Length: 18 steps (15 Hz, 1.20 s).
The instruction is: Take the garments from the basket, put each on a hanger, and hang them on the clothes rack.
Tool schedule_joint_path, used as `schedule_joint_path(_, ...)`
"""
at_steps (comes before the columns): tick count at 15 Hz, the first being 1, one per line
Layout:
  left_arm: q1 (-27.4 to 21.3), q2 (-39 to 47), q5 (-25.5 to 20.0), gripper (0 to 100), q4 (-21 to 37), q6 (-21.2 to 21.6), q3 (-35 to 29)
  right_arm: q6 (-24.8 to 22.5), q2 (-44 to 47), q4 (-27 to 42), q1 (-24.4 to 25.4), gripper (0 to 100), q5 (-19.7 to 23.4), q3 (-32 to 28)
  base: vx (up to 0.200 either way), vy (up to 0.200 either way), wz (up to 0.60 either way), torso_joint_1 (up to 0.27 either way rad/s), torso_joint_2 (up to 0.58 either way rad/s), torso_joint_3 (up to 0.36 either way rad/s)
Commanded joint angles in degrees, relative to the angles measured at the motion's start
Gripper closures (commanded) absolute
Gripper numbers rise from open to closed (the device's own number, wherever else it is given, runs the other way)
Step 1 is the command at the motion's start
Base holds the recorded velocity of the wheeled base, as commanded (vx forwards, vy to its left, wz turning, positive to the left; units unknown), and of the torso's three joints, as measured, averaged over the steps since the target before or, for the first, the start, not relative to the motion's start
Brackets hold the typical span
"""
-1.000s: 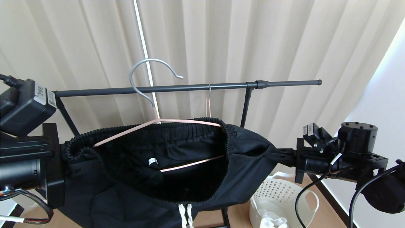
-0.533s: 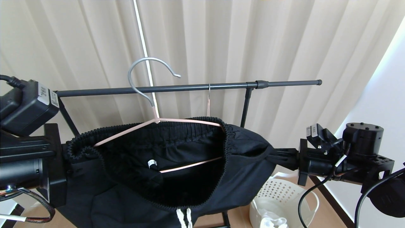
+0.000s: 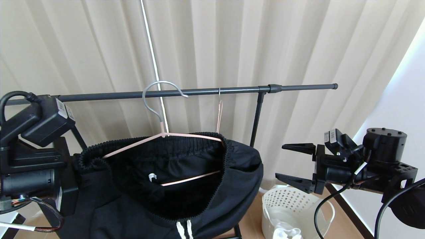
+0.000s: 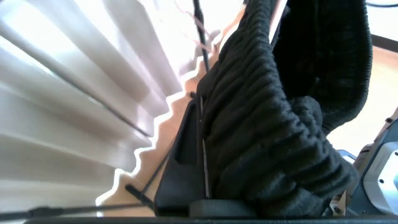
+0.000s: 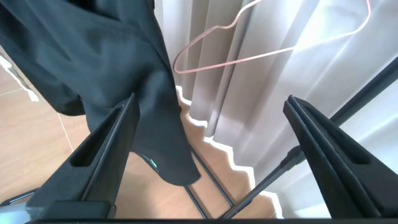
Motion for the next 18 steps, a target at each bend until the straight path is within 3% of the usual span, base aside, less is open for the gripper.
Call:
schedule_joint_path(1,1.91,3.00,0.06,100,-0.03,0.27,1.69,-0.03,0.13,-0.02,0.08,0,0.02,-0.10,0.000,0.000,0.00,0.000,0.00,0.000)
schedule_joint_path(9,2.79,10.55,9.64,100,-0.03,0.62,6.87,-0.30,0.31,-0.02,0.08,0,-0.25,-0.19,0.000,0.000,0.00,0.000,0.00,0.000)
schedule_joint_path(15,2.88,16.71,16.14,100,-0.30,0.44,7.14,-0.30,0.31,-0.02,0.08,0,-0.25,-0.10,0.000,0.000,0.00,0.000,0.00,0.000)
schedule_joint_path(18,3.40,20.75,17.99,100,-6.71,0.01,9.42,-0.30,-0.04,-0.02,0.08,0,-0.25,-0.19,0.000,0.000,0.00,0.000,0.00,0.000)
